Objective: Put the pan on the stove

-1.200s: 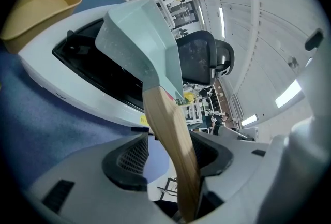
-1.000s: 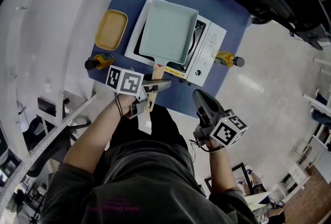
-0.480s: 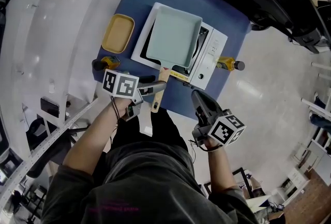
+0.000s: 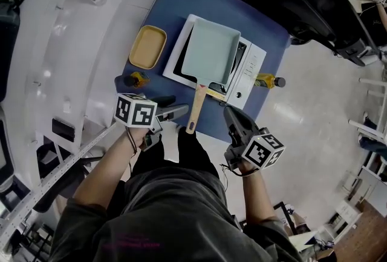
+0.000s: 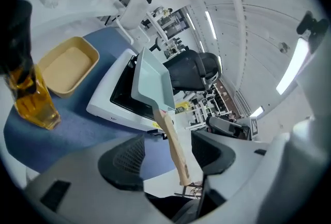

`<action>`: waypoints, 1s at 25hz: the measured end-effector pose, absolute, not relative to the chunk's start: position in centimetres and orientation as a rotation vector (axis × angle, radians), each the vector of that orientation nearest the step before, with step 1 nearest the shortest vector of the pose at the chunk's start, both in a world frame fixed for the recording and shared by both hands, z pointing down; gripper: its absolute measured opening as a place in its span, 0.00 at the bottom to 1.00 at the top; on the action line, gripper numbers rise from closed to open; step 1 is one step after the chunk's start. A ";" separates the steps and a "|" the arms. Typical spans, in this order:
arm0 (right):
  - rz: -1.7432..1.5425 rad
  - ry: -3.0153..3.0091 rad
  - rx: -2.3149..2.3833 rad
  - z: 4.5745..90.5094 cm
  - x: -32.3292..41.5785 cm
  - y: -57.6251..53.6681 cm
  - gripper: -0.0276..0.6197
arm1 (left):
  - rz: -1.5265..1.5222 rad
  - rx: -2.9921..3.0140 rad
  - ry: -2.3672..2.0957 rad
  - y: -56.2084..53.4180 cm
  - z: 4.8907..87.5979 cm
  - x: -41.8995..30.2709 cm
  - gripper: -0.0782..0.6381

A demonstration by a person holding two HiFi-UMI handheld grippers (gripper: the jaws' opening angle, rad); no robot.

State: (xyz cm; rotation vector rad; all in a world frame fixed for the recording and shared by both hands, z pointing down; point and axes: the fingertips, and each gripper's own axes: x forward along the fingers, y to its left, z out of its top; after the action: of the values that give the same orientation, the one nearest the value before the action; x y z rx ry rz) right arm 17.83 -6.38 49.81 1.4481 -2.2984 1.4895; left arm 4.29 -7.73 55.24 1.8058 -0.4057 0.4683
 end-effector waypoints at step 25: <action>1.133 -2.432 1.519 40.8 10.0 -7.0 0.05 | 0.363 2.379 -0.601 -9.4 40.0 -4.5 0.13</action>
State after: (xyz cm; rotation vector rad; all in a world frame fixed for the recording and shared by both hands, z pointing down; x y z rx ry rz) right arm 10.00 -6.96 40.77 1.5190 -2.4316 1.1328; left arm -4.51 -9.36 39.99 2.3789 -0.6011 0.3631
